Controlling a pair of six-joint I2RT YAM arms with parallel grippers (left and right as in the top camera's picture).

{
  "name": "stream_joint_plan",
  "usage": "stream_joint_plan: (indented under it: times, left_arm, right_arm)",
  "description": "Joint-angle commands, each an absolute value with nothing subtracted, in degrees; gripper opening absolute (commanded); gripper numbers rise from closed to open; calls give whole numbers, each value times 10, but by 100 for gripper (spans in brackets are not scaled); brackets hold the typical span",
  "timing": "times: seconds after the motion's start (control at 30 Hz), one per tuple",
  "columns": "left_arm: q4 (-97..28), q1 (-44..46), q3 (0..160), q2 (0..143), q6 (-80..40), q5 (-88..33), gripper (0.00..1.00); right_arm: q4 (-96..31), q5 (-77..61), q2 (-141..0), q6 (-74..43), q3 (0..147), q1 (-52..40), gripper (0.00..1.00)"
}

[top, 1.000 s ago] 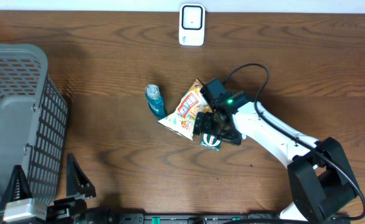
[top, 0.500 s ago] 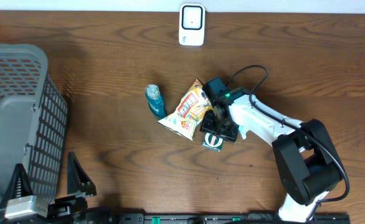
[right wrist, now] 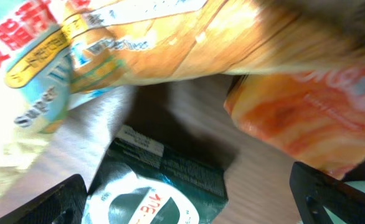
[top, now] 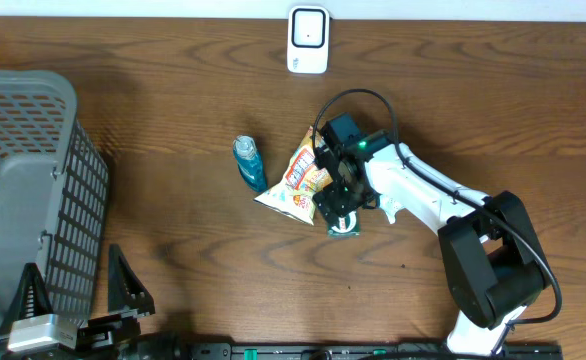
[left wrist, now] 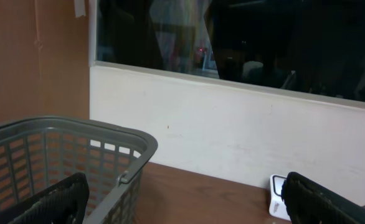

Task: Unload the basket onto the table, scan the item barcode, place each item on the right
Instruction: 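Reach the right gripper to the green Zam-Buk box below the snack bag, then close the right gripper on the Zam-Buk box and lift it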

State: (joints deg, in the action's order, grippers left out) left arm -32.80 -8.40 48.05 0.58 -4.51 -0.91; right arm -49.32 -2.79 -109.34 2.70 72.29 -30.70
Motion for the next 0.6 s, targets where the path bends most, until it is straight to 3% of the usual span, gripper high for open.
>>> stream_joint_plan:
  times: [0.0, 0.13, 0.3, 0.57]
  left_arm:
    - [-326, -83, 477, 1, -48, -2, 98]
    - [-326, -83, 477, 1, -48, -2, 98]
    - [-326, -83, 477, 1, -48, -2, 98]
    - [-326, -83, 477, 1, -48, -2, 98]
  right_arm:
    - [-517, 2, -1094, 44, 766, -312, 99]
    - [-548, -107, -1094, -7, 781, -329, 99]
    - [-579, -102, -1095, -107, 761, -340, 99]
    - [-549, 72, -1096, -221, 709, -346, 97]
